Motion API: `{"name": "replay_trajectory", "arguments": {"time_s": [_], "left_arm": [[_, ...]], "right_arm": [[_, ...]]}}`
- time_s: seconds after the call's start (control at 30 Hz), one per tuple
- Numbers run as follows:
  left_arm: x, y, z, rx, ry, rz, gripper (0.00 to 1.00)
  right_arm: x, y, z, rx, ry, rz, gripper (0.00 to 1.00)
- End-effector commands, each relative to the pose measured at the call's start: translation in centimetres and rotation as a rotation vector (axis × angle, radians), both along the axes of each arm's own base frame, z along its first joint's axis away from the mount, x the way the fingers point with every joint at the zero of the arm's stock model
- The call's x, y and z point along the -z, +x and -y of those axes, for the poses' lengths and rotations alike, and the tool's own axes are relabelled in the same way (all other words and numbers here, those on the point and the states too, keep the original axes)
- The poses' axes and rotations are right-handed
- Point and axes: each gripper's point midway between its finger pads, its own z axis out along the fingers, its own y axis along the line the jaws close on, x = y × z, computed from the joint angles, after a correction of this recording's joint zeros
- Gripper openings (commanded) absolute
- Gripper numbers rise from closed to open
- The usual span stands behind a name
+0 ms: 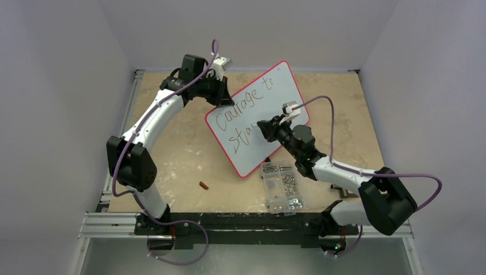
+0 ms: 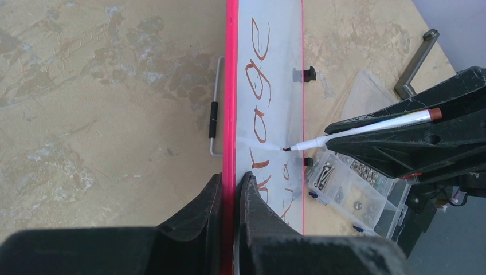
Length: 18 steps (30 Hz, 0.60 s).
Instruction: Write a sentence on the whiteboard
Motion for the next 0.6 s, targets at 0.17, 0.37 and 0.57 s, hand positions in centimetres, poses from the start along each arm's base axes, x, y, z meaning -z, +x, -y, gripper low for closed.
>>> {"name": "replay_trajectory", "arguments": {"time_s": [0.17,0.37,0.57], "left_arm": [[2.7,0.7,-2.2,-0.056,0.153,0.001,0.0],[2.7,0.6,-2.2,-0.056,0.153,0.0,0.0],[2.7,0.5,-2.2,-0.055,0.153,-0.001,0.0]], "right_arm": [[1.4,-1.0,0.9,0.012,-0.002,-0.024,0.0],[0.4,-0.4,0.4,0.013,0.009,-0.01,0.0],[-1.0,0.3,0.0,0.013,0.021,0.013,0.0]]}}
